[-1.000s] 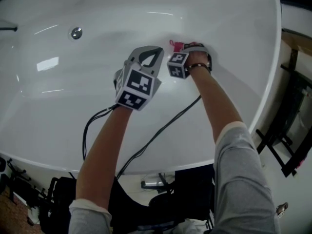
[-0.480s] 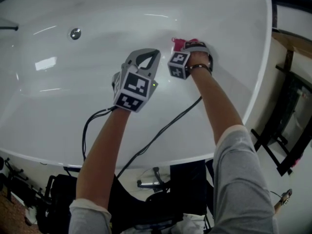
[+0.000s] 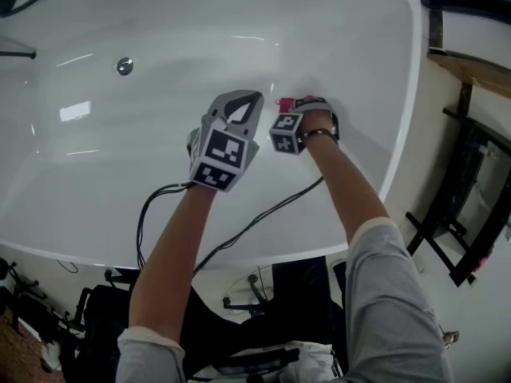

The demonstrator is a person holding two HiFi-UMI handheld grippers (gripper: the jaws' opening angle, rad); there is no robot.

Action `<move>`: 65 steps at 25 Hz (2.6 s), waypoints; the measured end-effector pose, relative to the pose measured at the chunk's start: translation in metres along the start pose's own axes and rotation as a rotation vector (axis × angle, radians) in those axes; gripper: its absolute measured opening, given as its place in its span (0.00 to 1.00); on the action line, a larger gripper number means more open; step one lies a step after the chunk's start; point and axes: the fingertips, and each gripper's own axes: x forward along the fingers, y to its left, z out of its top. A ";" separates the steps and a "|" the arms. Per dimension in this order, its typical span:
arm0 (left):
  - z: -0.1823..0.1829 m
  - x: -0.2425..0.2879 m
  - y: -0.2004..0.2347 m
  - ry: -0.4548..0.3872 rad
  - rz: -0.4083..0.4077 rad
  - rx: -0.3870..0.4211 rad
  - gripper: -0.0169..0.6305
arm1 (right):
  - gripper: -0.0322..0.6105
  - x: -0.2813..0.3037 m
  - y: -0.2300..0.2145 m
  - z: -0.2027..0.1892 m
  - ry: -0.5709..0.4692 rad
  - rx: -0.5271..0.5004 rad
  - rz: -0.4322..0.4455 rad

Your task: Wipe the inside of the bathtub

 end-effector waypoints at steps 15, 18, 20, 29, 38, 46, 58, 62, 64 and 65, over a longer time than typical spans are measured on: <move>0.017 0.003 -0.011 -0.018 0.011 -0.014 0.03 | 0.14 -0.026 -0.077 -0.045 0.049 0.096 -0.211; 0.022 -0.002 -0.020 -0.020 0.005 -0.022 0.03 | 0.14 -0.028 -0.038 -0.043 0.044 0.069 -0.136; 0.026 -0.005 -0.026 -0.021 0.000 -0.022 0.03 | 0.14 -0.032 -0.007 -0.042 0.039 0.027 -0.075; 0.038 -0.012 -0.036 -0.031 -0.003 -0.025 0.03 | 0.14 -0.037 -0.016 -0.052 0.006 0.034 -0.105; 0.034 -0.013 -0.041 -0.022 -0.006 -0.030 0.03 | 0.14 -0.072 -0.093 -0.101 0.089 0.167 -0.268; 0.058 -0.026 -0.048 -0.044 -0.003 -0.039 0.03 | 0.14 -0.071 0.004 -0.090 0.065 0.065 -0.136; 0.074 -0.043 -0.062 -0.050 -0.010 -0.032 0.03 | 0.14 -0.097 -0.050 -0.131 0.078 0.113 -0.265; 0.077 -0.043 -0.065 -0.056 -0.007 -0.041 0.03 | 0.14 -0.118 -0.071 -0.148 0.090 0.177 -0.286; 0.080 -0.044 -0.067 -0.060 -0.011 -0.041 0.03 | 0.14 -0.121 -0.060 -0.148 0.091 0.169 -0.290; 0.082 -0.044 -0.068 -0.062 -0.013 -0.041 0.03 | 0.14 -0.122 -0.053 -0.148 0.089 0.164 -0.284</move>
